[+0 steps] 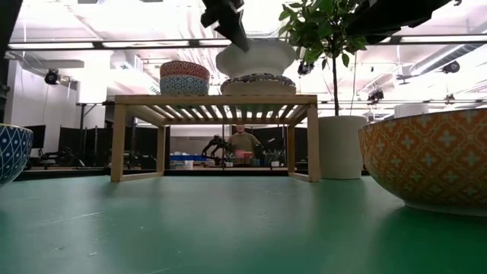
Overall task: Place and stack plates onto a shelf
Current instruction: Stack the left white and blue bowl on top of the white and blue bowl on the shelf
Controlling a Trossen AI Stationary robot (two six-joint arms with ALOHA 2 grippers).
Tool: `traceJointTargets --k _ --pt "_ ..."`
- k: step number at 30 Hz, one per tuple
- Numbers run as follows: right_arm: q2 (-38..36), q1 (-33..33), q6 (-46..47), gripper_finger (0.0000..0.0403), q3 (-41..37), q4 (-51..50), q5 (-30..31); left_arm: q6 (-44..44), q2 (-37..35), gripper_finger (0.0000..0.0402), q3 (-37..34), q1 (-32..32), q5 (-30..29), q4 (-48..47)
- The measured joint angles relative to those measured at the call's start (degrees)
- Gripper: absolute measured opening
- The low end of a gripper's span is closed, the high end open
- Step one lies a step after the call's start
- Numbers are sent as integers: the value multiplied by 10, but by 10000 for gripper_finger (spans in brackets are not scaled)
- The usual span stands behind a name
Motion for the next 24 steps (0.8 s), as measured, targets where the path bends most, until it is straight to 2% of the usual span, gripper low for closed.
traceJointTargets --k 14,24 --pt "0 0 1 9 0 -2 4 10 14 6 -1 38 1 20" --pt "0 0 6 9 -1 -5 4 21 28 86 -1 46 1 36"
